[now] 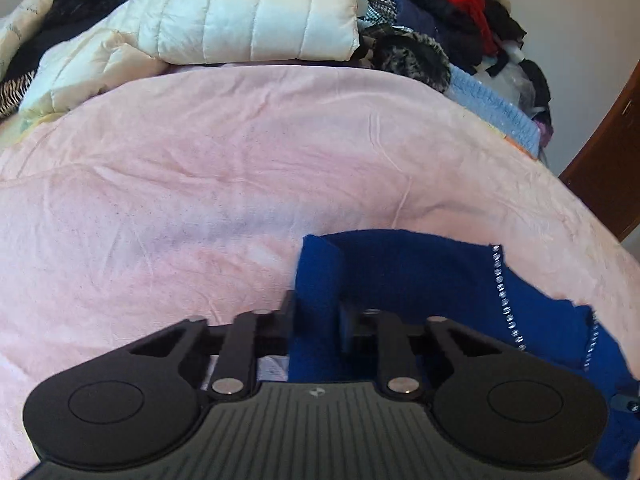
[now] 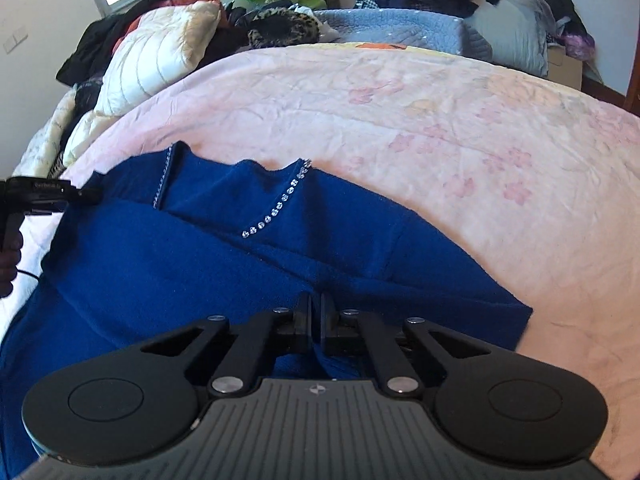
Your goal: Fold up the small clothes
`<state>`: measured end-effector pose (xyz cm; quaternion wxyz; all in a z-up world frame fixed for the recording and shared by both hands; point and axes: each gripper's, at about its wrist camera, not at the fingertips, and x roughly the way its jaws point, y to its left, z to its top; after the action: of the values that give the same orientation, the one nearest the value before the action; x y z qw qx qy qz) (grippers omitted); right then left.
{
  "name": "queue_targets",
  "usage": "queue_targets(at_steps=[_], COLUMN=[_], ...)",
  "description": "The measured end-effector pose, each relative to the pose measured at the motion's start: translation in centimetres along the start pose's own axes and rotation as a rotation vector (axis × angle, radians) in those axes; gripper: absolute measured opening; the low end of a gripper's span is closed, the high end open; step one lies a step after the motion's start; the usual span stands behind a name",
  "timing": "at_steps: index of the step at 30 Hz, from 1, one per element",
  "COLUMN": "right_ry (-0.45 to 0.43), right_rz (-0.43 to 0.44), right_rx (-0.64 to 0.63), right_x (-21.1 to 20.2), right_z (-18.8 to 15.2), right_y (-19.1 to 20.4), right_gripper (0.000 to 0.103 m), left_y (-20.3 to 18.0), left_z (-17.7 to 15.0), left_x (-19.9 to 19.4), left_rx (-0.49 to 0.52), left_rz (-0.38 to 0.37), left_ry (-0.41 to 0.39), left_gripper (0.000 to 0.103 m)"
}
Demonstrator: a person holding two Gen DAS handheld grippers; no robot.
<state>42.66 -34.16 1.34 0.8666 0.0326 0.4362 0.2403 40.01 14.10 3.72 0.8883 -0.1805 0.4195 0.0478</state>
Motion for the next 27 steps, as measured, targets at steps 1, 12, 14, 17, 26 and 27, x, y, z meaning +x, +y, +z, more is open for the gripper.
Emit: queue_targets(at_steps=[1, 12, 14, 17, 26, 27], right_ry=[-0.016, -0.086, -0.135, -0.160, -0.076, -0.074], right_rz=[-0.004, -0.034, -0.010, 0.061, -0.006, -0.002], right_rx=[0.016, 0.146, 0.174, 0.156, 0.033, 0.068], right_x=[-0.3, -1.0, -2.8, -4.7, -3.5, -3.8], right_z=[-0.1, -1.2, -1.6, -2.8, -6.8, -6.9], right_y=[-0.4, -2.0, -1.6, -0.1, 2.0, 1.8], right_gripper=[0.002, 0.027, 0.027, 0.028, 0.032, 0.033], left_y=[0.1, -1.4, -2.5, -4.6, -5.9, -5.8], left_z=[0.2, -0.5, -1.2, -2.9, -6.8, -6.6], left_x=[-0.5, -0.9, -3.4, -5.8, -1.3, -1.4], left_rx=[-0.009, 0.097, 0.139, 0.228, 0.317, 0.301], left_rz=[-0.014, 0.109, 0.079, -0.018, -0.046, -0.051], left_ry=[-0.015, -0.070, -0.142, -0.211, -0.106, -0.095], left_gripper=[0.007, 0.008, 0.008, 0.009, 0.009, 0.009])
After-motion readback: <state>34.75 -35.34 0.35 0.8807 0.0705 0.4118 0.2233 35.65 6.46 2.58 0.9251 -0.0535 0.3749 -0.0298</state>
